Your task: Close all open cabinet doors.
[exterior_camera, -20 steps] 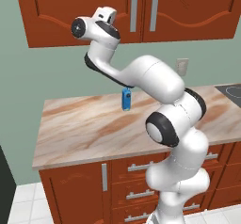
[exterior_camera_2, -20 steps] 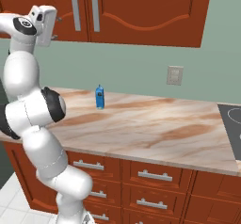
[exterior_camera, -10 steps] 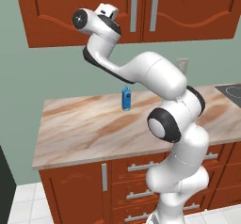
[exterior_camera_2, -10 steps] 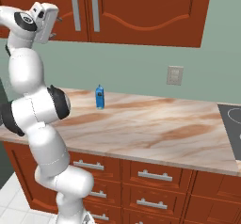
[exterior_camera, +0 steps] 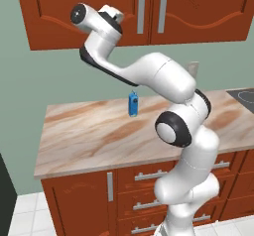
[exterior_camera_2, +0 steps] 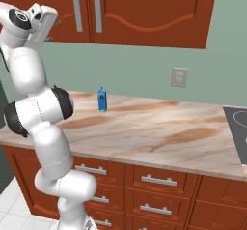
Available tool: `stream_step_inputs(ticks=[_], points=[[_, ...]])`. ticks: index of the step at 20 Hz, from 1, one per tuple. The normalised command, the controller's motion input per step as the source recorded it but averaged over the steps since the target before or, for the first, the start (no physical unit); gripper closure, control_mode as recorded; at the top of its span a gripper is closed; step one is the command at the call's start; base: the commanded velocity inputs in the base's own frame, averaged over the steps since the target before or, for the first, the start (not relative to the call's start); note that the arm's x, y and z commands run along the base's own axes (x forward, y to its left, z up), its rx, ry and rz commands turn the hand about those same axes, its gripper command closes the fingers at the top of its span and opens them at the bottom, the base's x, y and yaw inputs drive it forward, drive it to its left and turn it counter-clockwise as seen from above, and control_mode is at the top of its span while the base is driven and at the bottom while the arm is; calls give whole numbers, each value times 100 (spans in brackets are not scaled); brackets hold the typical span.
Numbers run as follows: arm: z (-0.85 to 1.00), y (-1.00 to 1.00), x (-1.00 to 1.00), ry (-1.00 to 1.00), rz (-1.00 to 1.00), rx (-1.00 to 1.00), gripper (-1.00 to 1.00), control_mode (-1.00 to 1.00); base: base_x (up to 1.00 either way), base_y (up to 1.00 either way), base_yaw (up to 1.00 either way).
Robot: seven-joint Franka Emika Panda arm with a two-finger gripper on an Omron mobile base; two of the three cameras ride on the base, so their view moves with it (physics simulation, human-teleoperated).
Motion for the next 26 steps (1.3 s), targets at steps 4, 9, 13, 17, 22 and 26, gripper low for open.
stream_step_inputs(ticks=[4, 9, 13, 17, 22, 26], points=[[-61, 1, -86, -3, 0, 0, -100, -100, 0, 0, 0], [-35, 0, -100, -13, 0, 0, -100, -100, 0, 0, 0], [-25, -3, -100, -20, 0, 4, -100, -100, 0, 0, 0], [-28, -10, -100, -18, 0, 9, -100, -100, 0, 0, 0], [-36, -11, -100, -15, 0, 20, -100, -100, 0, 0, 0], [-48, -21, -100, -11, 0, 26, -100, -100, 0, 0, 0]])
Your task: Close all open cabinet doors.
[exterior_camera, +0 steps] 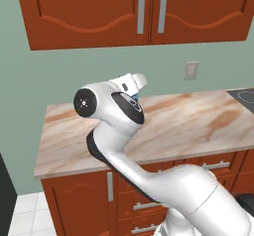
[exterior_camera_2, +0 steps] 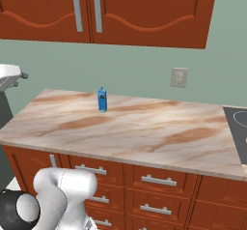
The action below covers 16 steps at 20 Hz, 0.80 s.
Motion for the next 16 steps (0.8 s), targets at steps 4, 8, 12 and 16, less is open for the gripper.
stream_step_inputs(ticks=[4, 8, 12, 16], points=[[-48, -37, -100, -6, 0, 29, -100, -100, 0, 0, 0], [-36, -63, -100, -3, 0, 34, -100, -100, 0, 0, 0], [-26, -93, -86, -3, 5, 37, -100, -100, 0, 0, 0], [-23, -99, -72, -1, 7, 35, -100, -100, 0, 0, 0]])
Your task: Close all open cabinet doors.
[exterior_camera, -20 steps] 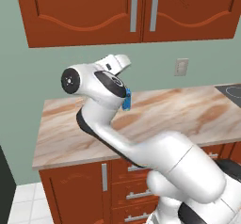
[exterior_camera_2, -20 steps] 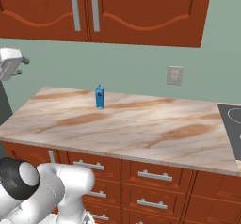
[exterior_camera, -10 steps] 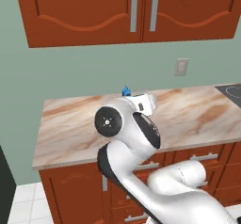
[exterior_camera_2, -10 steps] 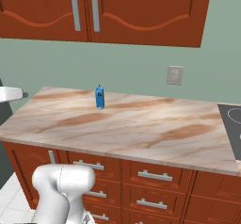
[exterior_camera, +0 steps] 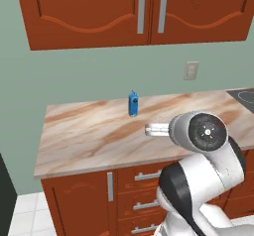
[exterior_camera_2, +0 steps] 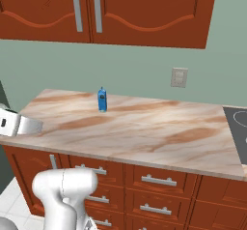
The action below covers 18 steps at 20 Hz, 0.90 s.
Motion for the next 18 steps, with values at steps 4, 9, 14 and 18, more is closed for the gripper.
stream_step_inputs(ticks=[4, 9, 14, 18], points=[[-14, -93, -61, 0, 8, 29, -100, -100, 0, 0, 0], [-3, -3, -3, 1, 0, 1, -100, -100, 0, 0, 0], [0, 0, 0, 0, 0, 0, -100, -100, 0, 0, 0], [-1, 0, 0, -3, 1, -2, -100, -100, 0, 0, 0]])
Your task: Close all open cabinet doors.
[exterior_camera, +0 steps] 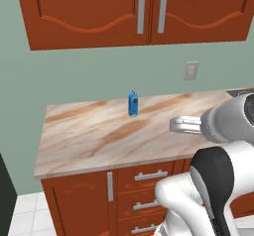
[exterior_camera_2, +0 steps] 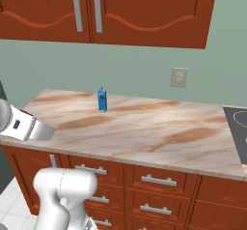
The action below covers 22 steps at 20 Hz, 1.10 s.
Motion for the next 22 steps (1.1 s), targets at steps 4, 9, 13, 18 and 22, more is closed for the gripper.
stream_step_inputs(ticks=[4, 9, 13, 18, 22], points=[[0, 0, -2, -4, 0, -2, -100, -100, 0, 0, 0], [0, 0, -2, -2, 0, 0, -100, -100, 0, 0, 0], [0, -13, -44, -14, -2, 0, -100, -100, 0, 0, 0], [0, 0, 0, 0, 0, 0, -100, 100, -77, -66, -11], [0, 0, 0, 0, 0, 0, -100, 100, -68, -90, -9]])
